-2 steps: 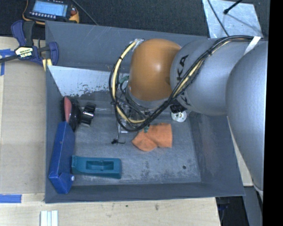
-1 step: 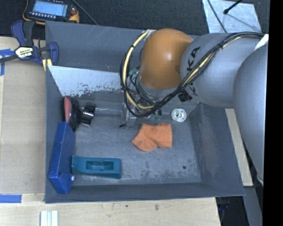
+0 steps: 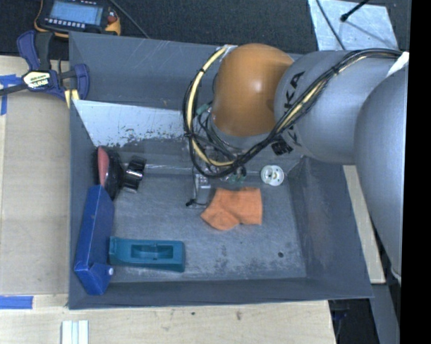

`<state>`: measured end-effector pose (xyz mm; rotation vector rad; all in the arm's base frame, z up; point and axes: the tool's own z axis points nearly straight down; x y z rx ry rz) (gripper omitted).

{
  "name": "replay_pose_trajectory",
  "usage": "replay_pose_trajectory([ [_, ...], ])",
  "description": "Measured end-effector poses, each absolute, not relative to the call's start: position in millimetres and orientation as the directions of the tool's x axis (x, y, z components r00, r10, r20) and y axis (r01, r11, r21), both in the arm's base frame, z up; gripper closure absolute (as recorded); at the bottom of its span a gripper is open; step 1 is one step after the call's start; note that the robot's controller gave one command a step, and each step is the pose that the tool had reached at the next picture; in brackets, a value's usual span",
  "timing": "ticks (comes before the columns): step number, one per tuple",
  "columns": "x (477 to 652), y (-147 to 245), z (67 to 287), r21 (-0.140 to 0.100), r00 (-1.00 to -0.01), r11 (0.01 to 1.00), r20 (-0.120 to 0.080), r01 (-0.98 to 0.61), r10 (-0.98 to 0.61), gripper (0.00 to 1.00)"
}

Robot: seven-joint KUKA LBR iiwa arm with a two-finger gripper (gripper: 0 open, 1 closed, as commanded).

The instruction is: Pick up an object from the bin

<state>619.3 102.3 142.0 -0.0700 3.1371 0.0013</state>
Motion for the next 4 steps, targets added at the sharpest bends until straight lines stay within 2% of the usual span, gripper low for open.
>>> replay_pose_trajectory([
  [1, 619.3, 102.3, 142.0, 0.001, -0.999, 0.999, -0.004, -0.045, -0.045, 0.0],
  [2, 595.2, 76.1, 92.3, 0.002, -0.999, 0.999, -0.009, -0.032, -0.032, 0.0],
  [3, 598.0, 44.6, 70.3, 0.002, -0.996, 0.996, 0.004, -0.094, -0.094, 0.0],
  [4, 596.4, 29.8, 76.7, -0.002, -0.988, 0.988, -0.002, -0.153, -0.153, 0.0],
])
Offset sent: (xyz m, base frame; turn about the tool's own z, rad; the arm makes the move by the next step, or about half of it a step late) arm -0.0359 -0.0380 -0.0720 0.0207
